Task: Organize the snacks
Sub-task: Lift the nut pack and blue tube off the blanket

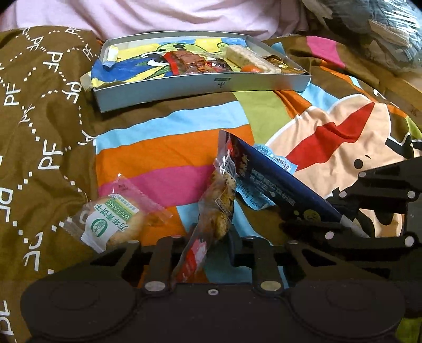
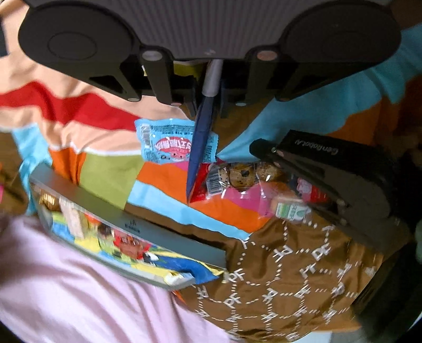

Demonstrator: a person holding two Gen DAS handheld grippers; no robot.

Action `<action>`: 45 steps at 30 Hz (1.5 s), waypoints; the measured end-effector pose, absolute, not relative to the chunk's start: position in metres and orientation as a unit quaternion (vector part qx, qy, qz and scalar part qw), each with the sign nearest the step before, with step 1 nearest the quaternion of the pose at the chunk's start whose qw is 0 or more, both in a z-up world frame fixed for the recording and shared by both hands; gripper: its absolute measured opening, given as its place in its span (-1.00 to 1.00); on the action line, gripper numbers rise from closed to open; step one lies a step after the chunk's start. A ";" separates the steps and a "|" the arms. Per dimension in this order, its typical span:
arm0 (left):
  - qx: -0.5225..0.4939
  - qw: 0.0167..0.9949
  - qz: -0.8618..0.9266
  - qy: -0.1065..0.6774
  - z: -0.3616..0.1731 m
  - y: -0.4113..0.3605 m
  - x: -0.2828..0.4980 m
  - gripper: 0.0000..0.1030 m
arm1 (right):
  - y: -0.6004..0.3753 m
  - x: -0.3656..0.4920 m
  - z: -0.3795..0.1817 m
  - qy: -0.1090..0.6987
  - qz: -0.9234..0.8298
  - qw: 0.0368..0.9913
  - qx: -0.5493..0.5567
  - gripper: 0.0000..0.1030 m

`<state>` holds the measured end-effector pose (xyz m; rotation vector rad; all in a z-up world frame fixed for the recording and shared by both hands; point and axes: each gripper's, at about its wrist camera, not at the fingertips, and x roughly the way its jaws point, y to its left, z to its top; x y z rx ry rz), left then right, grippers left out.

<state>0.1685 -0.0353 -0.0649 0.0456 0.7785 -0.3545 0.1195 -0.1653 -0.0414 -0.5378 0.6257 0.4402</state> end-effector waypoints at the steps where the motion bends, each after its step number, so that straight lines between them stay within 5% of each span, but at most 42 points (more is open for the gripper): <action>1: 0.020 0.910 -0.170 0.378 -0.065 -0.036 0.168 -0.57 | -0.163 0.117 -0.043 0.295 0.210 0.891 -0.273 -0.68; 15: -0.017 0.922 -0.147 0.359 -0.056 -0.035 0.156 -0.60 | -0.151 0.099 -0.050 0.212 0.175 0.882 -0.383 -0.78; 45: -0.037 0.917 -0.150 0.367 -0.062 -0.038 0.174 -0.47 | -0.164 0.104 -0.038 0.191 0.147 0.902 -0.359 -0.79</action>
